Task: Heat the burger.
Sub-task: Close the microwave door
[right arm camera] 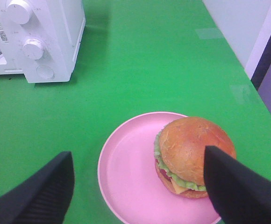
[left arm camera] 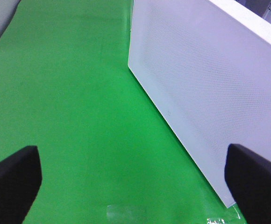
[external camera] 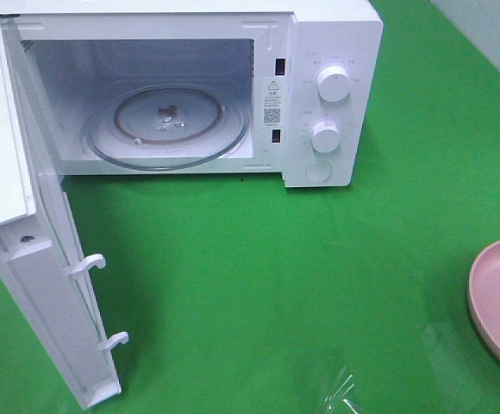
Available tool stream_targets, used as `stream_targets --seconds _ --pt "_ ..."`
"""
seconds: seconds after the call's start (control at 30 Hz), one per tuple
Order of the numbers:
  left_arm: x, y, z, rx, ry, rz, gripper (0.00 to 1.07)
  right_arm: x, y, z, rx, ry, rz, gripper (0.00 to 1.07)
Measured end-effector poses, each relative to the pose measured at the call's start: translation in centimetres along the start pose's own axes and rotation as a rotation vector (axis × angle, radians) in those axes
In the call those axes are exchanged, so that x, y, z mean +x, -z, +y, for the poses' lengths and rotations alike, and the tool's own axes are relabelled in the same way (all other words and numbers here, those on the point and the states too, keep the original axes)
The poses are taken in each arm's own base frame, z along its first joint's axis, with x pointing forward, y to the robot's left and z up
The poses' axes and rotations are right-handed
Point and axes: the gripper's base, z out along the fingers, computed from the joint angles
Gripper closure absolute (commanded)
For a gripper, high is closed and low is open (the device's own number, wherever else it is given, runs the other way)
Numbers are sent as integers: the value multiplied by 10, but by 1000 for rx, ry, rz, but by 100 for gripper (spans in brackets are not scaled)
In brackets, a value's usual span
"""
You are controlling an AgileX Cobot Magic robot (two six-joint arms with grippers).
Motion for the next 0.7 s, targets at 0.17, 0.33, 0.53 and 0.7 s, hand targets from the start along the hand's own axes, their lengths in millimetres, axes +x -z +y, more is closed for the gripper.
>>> stream_targets --seconds 0.17,0.33,0.53,0.7 --pt "-11 -3 0 -3 20 0 21 0 0 0 0 0 0 31" --pt "-26 -17 2 -9 27 9 63 0 0 0 0 0 0 31" --pt "-36 -33 3 -15 39 47 107 0 0 0 0 0 0 31" --pt "-47 -60 8 -47 24 61 107 0 0 0 0 0 0 31"
